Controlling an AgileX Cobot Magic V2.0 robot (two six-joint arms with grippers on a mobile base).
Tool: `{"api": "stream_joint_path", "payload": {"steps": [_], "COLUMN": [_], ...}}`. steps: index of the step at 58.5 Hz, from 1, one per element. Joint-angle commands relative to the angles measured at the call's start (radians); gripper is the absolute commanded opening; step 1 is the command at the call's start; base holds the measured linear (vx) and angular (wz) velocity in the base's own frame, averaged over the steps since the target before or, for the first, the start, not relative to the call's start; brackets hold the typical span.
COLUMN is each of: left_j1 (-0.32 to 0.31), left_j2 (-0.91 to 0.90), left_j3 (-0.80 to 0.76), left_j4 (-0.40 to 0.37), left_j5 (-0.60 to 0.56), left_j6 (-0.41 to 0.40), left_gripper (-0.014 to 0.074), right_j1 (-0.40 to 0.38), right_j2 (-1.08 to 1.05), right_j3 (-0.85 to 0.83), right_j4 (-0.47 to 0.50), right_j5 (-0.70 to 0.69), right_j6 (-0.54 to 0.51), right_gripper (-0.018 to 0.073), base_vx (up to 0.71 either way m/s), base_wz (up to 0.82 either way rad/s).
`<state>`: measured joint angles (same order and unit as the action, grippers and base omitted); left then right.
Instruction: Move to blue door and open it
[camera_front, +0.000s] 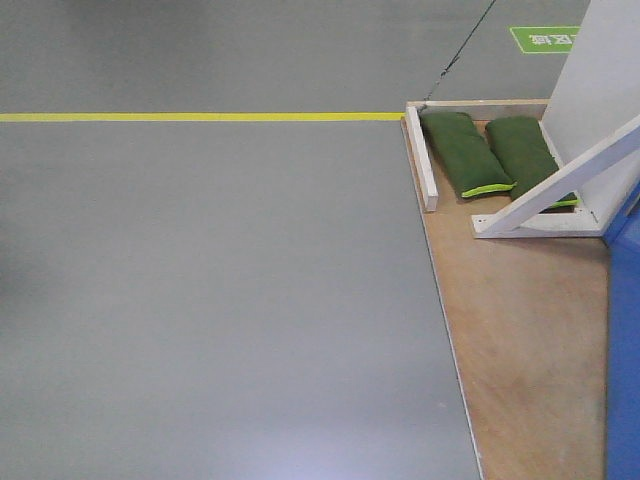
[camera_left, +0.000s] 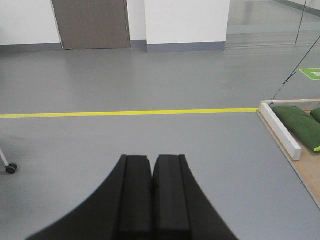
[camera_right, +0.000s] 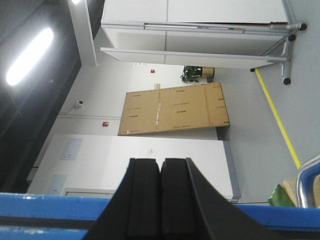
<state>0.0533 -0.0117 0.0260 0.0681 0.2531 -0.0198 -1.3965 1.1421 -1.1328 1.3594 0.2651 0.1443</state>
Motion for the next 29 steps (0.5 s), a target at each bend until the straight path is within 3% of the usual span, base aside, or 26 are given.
{"api": "stream_joint_path", "payload": {"steps": [1,29], "left_j1": [-0.003,-0.003], "left_j2": [-0.014,-0.014], "left_j3": [-0.027,-0.027], "left_j4": [-0.003,-0.003], "left_j5": [-0.08,-0.08], "left_j6": [-0.007,-0.007], "left_gripper": [0.0073,0.0073], "right_j1": [0.059,0.241], "right_j2": [-0.046,-0.139], "right_j3": [-0.039,-0.039], "right_j4": [0.02,0.008], "right_j5": [0.175,0.416], "right_j6": [-0.004,-0.004], "right_gripper": [0.0011,0.0011], "base_vx": [0.0,0.0], "base_wz": [0.0,-0.02]}}
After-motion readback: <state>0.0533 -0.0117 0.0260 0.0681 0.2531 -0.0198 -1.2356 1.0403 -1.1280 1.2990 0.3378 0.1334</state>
